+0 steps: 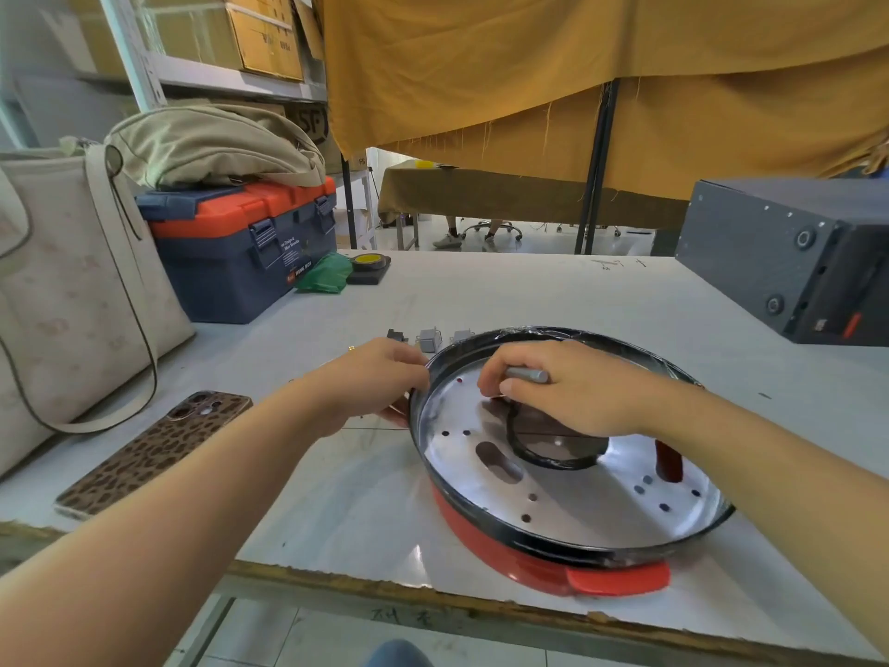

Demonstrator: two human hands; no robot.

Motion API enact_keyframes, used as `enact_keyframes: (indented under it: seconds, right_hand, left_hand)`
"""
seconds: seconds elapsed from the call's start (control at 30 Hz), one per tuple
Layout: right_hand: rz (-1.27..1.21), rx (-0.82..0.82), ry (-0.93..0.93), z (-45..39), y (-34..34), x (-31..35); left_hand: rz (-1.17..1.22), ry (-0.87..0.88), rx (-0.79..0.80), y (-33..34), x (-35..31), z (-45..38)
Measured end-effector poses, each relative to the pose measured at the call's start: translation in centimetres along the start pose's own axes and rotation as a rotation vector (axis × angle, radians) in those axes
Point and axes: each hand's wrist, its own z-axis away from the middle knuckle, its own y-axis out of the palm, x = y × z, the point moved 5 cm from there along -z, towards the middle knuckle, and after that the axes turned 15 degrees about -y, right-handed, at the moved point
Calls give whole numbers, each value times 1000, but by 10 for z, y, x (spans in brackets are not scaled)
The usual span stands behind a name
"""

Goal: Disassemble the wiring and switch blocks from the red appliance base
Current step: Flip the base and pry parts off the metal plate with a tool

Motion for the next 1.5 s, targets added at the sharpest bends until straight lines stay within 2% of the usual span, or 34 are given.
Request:
enact_keyframes:
  seconds: [0.13,0.27,0.37,0.53,0.73,0.87,1.2,1.5]
  right_hand:
    - [-320,-103,67,8,-6,-4]
    - [-446,-166,74,14,-11,-4]
    - [-514,-216,79,19,-13,-6]
    - [-573,-253,78,21,-11,-4]
    - [-631,-215,52,17,-3,5]
    - [-659,-175,37,10,2,17]
    - [-668,-161,50,4,2,22]
    - [-644,-230,119,-12,3,15]
  left_hand:
    - [-4,9,-99,0,-3,-7]
    - [-25,40,-176,3,-7,-16]
    - [63,57,-144,5,-11,-22]
    - [226,-1,-84,8,-8,-25]
    - [146,-73,15,-5,13,-13]
    - [201,-52,120,-7,22,-4]
    - [361,14,-19,13,7,-9]
    - [544,93,30,34,-6,-20]
